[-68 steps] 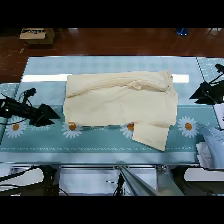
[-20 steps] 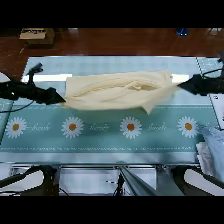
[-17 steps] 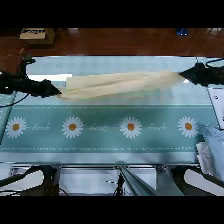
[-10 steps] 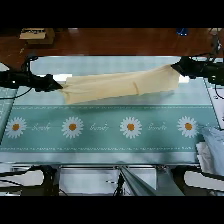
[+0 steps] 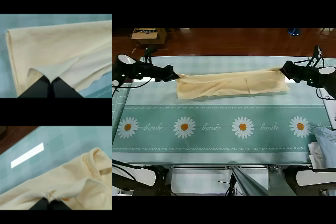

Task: Fold the shirts.

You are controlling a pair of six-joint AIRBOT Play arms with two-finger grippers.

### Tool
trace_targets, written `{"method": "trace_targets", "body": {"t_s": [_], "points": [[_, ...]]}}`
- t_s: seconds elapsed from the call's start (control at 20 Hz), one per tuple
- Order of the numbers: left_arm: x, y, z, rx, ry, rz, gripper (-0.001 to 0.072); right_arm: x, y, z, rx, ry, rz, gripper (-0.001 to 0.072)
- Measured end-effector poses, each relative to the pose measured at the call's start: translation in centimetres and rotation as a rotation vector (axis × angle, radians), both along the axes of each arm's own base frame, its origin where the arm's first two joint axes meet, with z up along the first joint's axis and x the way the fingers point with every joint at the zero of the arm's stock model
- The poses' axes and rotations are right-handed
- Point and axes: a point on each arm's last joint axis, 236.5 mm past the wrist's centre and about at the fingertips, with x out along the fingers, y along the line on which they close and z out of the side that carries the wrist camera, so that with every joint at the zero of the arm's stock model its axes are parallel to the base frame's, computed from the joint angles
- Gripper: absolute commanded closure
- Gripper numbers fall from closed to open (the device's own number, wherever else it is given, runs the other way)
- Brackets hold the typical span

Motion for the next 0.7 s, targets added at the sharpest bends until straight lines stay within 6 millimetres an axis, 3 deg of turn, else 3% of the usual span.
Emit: {"method": "trace_targets", "body": {"t_s": [0.05,0.1,0.15,0.2,0.25,0.35,0.45,0.5,0.6,0.7], "points": [[0.1,0.0,-0.6,0.001,0.008,0.003,0.0331,0.1,-0.1,-0.5,0.000,0.008,-0.004,0.0681],[0.4,0.2,-1.1,0.005,0.010,0.010,0.0227,0.1,-0.2,-0.9,-0.002,0.012,-0.010,0.0568],[0.6,0.6,-1.2,0.005,0.008,0.024,0.0227,0.3,-0.4,-1.1,-0.004,0.011,-0.018,0.0386],[0.8,1.2,-1.2,0.006,0.006,0.034,0.0227,0.4,-0.7,-1.0,-0.010,0.005,-0.027,0.0276],[0.9,1.9,-1.2,0.008,0.003,0.049,0.0227,0.5,-1.0,-0.7,-0.025,-0.008,-0.032,0.0240],[1.1,3.7,-0.4,0.005,-0.007,0.089,0.0227,0.6,-2.5,0.8,-0.084,-0.049,-0.029,0.0243],[0.7,5.2,0.4,-0.003,-0.002,0.111,0.0227,0.3,-4.8,2.2,-0.165,-0.075,-0.035,0.0242],[0.4,5.7,0.8,-0.008,0.002,0.112,0.0228,0.0,-6.2,2.7,-0.190,-0.072,-0.055,0.0206],[-0.3,6.1,1.3,-0.017,0.016,0.107,0.0228,-1.0,-9.1,2.4,-0.198,-0.023,-0.107,0.0131],[-1.2,5.9,1.5,-0.033,0.042,0.087,0.0228,-2.5,-11.0,0.8,-0.155,0.058,-0.142,0.0123]]}}
